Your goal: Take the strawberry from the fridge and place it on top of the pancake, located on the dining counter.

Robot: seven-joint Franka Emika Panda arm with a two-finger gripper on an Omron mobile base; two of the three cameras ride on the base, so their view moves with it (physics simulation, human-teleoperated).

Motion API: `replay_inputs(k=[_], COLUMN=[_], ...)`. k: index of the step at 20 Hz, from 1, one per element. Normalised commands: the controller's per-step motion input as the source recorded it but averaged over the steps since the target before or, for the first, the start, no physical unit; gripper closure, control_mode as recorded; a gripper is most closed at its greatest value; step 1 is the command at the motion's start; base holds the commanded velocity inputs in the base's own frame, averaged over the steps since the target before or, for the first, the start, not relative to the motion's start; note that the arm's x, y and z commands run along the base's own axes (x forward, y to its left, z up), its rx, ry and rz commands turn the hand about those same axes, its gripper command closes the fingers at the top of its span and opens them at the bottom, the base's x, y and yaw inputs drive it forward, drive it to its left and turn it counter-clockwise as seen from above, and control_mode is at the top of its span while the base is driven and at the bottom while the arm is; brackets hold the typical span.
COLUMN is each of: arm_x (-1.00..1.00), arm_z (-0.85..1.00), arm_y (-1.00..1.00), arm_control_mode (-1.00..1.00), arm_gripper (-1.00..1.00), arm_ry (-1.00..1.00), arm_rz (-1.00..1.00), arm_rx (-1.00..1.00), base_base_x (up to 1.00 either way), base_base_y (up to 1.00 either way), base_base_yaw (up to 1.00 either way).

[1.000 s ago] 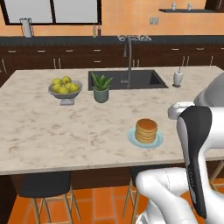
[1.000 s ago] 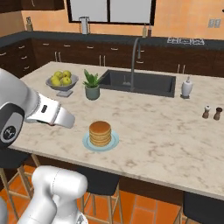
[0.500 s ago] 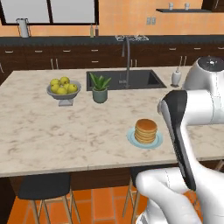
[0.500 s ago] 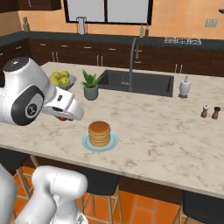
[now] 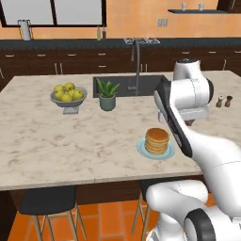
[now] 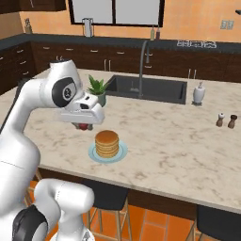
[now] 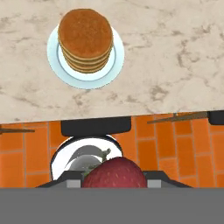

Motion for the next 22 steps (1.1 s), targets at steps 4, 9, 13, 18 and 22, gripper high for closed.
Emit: replay_inputs(k=[4,9,13,18,22], arm_x=[0.3,0.32,0.44,0.59,0.56], arm_z=[-0.43,-0.41,-0.3,-0.32,-0.34], arm_y=[-0.17,-0.03,0.0,0.0,0.0], arm_control_mode=[-1.0,-1.0,-1.0,-1.0,-1.0], arm_gripper=[1.0,1.0,1.0,1.0,1.0], arm_ry=[0.14,0.07,-0.09,-0.05,-0.05], arm_rz=[0.02,0.02,0.01,0.02,0.01], arm_rx=[0.0,0.0,0.0,0.0,0.0], base_base_x=[0.0,0.0,0.0,0.0,0.0], base_base_y=[0.0,0.0,0.0,0.0,0.0], base_base_yaw=[0.0,0.0,0.0,0.0,0.0])
